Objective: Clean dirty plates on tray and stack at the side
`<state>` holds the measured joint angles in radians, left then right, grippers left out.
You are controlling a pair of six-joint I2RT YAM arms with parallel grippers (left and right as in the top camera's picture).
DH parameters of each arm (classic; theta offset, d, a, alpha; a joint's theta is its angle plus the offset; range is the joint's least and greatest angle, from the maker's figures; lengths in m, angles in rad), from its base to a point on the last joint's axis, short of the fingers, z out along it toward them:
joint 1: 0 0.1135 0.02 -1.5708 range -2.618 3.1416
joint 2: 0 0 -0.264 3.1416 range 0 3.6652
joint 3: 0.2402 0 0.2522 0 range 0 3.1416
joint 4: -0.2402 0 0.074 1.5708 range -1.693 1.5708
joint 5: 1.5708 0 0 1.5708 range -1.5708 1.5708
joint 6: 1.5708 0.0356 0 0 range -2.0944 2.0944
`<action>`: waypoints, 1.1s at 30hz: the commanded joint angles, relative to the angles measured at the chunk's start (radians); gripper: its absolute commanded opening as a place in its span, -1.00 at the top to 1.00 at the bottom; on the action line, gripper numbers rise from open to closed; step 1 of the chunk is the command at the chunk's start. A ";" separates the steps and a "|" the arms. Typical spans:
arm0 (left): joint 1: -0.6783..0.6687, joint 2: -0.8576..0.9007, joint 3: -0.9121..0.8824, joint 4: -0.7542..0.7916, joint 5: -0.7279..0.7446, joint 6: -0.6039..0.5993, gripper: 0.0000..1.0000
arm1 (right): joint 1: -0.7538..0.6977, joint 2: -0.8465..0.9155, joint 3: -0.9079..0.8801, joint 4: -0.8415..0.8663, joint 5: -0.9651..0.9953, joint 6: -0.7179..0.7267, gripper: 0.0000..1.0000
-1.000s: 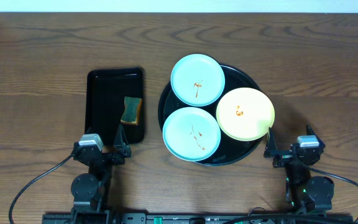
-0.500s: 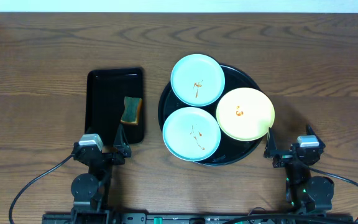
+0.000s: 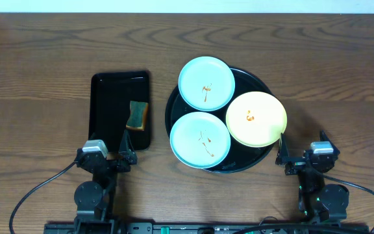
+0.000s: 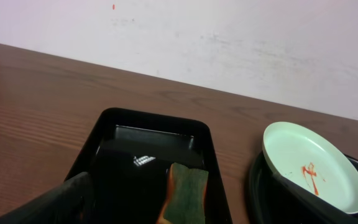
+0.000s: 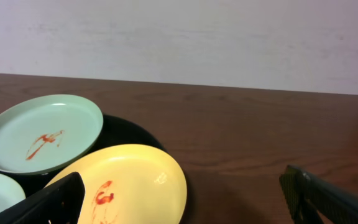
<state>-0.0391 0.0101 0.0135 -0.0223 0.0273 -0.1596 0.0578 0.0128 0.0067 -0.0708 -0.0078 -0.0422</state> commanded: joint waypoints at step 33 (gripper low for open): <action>0.005 0.038 0.050 -0.063 -0.009 -0.089 -0.78 | 0.002 0.002 -0.001 -0.004 -0.007 -0.016 -0.99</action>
<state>-0.0391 0.0257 0.0353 -0.0570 0.0269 -0.2359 0.0578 0.0128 0.0067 -0.0704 -0.0078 -0.0422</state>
